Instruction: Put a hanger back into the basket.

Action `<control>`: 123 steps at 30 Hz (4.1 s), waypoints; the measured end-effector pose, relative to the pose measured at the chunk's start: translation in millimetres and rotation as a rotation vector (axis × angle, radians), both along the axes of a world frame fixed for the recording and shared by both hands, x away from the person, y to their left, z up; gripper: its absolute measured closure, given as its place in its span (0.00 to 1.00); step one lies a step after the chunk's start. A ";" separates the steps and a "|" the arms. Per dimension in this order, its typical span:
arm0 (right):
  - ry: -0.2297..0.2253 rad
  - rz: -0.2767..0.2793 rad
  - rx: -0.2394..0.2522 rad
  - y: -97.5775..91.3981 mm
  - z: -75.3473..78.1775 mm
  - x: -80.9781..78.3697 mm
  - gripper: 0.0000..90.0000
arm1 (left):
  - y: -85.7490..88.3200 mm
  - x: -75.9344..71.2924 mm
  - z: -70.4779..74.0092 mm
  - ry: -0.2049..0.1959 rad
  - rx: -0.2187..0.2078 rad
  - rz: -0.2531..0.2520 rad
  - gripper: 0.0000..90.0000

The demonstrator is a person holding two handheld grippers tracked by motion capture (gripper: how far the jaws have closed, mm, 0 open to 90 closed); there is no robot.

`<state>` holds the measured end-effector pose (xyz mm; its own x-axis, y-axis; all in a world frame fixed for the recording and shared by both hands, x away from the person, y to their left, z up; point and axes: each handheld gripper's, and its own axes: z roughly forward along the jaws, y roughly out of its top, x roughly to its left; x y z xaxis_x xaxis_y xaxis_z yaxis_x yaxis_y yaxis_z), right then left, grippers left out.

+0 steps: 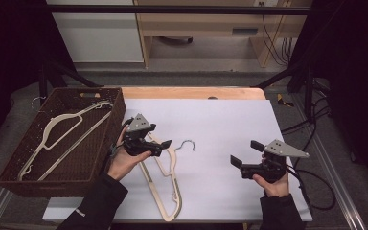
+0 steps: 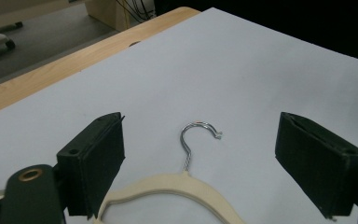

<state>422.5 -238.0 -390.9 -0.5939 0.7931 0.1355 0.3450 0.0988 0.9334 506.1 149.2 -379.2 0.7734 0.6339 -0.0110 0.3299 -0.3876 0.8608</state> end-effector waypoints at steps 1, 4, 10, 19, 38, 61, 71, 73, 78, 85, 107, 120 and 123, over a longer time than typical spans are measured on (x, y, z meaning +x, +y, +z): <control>0.003 -0.004 0.003 1.6 -0.5 0.1 0.04 | -2.2 2.3 -2.7 0.006 0.005 -0.001 0.18; 0.006 0.006 0.003 4.5 -2.0 0.5 0.05 | -8.7 8.1 -10.3 0.023 0.034 -0.006 0.19; 0.007 0.016 -0.001 5.4 -2.5 0.9 0.05 | -21.0 20.4 -25.7 0.060 0.085 -0.020 0.25; 0.009 0.024 0.001 7.7 -3.1 1.0 0.05 | -38.4 36.7 -52.0 0.128 0.162 -0.049 0.40; 0.010 0.028 0.006 7.7 -3.2 1.3 0.05 | -56.1 57.9 -87.7 0.201 0.254 -0.075 0.76; 0.013 0.036 0.005 9.4 -4.7 2.3 0.06 | -55.0 54.4 -76.9 0.173 0.278 -0.102 0.98; 0.027 0.066 0.011 20.9 -6.9 3.4 0.07 | -46.9 32.8 -44.0 0.083 0.220 -0.094 0.98; 0.028 0.081 0.010 24.6 -7.1 3.8 0.08 | -43.5 28.8 -38.0 0.067 0.211 -0.083 0.98; 0.041 0.110 0.018 38.4 -8.1 5.1 0.08 | -33.8 21.3 -30.7 0.053 0.173 -0.063 0.98; 0.067 0.145 0.017 68.4 -6.1 11.3 0.09 | -27.1 11.4 -24.4 0.028 0.158 -0.059 0.98; 0.153 0.187 0.014 142.2 -12.6 34.9 0.18 | -13.5 -3.1 -17.8 0.002 0.119 -0.048 0.98; 0.231 0.208 0.000 173.0 -36.4 46.1 0.35 | -13.2 -7.7 -14.6 -0.002 0.104 -0.049 0.98; 0.254 0.202 0.012 176.1 -41.8 48.0 0.41 | -14.0 -8.4 -14.3 -0.006 0.103 -0.052 0.98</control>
